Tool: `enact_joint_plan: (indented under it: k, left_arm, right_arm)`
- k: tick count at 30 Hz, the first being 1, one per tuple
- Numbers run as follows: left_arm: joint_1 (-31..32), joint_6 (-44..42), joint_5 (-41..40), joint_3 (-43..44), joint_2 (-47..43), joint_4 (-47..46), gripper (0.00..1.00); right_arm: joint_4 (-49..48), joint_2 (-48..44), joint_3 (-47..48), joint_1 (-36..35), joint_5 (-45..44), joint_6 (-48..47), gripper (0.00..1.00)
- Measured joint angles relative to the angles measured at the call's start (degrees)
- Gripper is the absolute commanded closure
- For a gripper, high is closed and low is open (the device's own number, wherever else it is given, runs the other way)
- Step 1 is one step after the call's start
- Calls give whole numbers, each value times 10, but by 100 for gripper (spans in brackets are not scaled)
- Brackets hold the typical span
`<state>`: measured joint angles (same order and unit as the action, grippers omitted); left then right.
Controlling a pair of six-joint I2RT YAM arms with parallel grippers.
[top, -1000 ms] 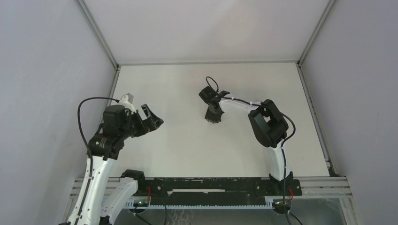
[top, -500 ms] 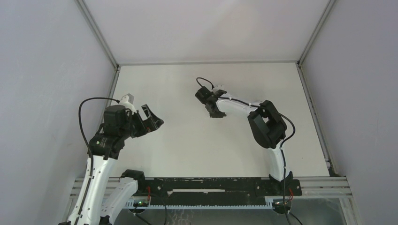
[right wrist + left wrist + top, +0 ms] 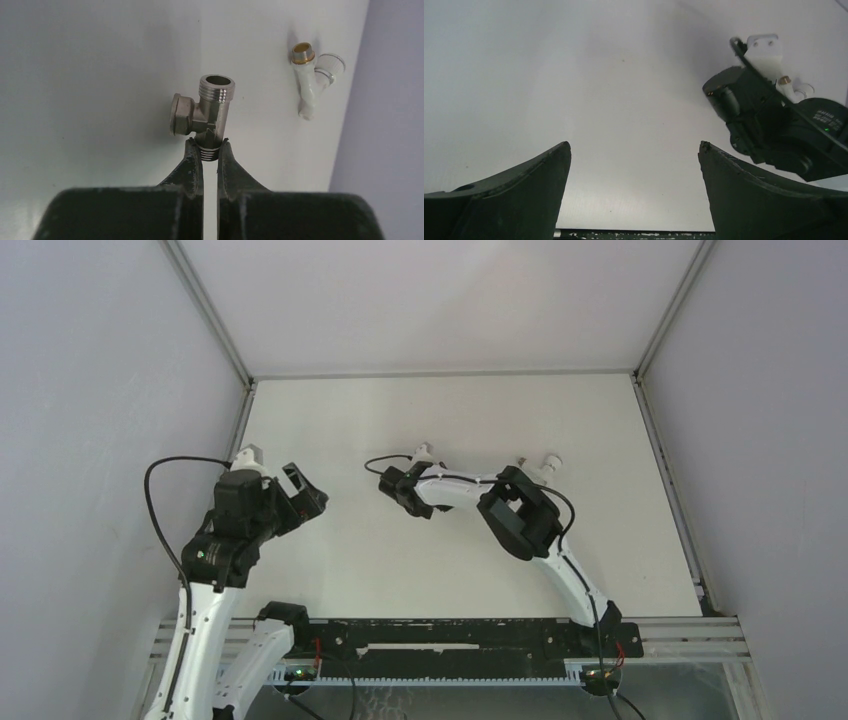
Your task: Install the water faucets
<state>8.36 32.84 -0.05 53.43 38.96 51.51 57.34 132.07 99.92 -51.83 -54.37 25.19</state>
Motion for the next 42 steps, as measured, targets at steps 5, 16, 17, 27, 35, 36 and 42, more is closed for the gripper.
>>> enact_joint_plan:
  k: [5, 16, 17, 27, 35, 36, 42]
  left_arm:
    - [-2, 7, -41, 11, -5, 18, 0]
    - [-2, 13, -41, 11, -2, 17, 0]
    - [-2, 13, -40, 11, -1, 16, 0]
    - [-2, 13, -27, 11, 4, 7, 0]
    - [-2, 13, -23, 11, 8, 0, 0]
    - [-2, 13, -23, 11, 8, 0, 0]
    - [-2, 13, -21, 11, 8, 0, 0]
  right_arm:
    - [28, 35, 11, -16, -50, -17, 100]
    - [58, 58, 23, -33, -97, -28, 97]
    - [59, 61, 26, -35, -98, -29, 95]
    - [68, 78, 40, -56, -104, -35, 68]
    - [68, 78, 41, -58, -97, -39, 65]
    - [67, 78, 41, -58, -95, -39, 64]
    - [65, 78, 41, -59, -91, -40, 63]
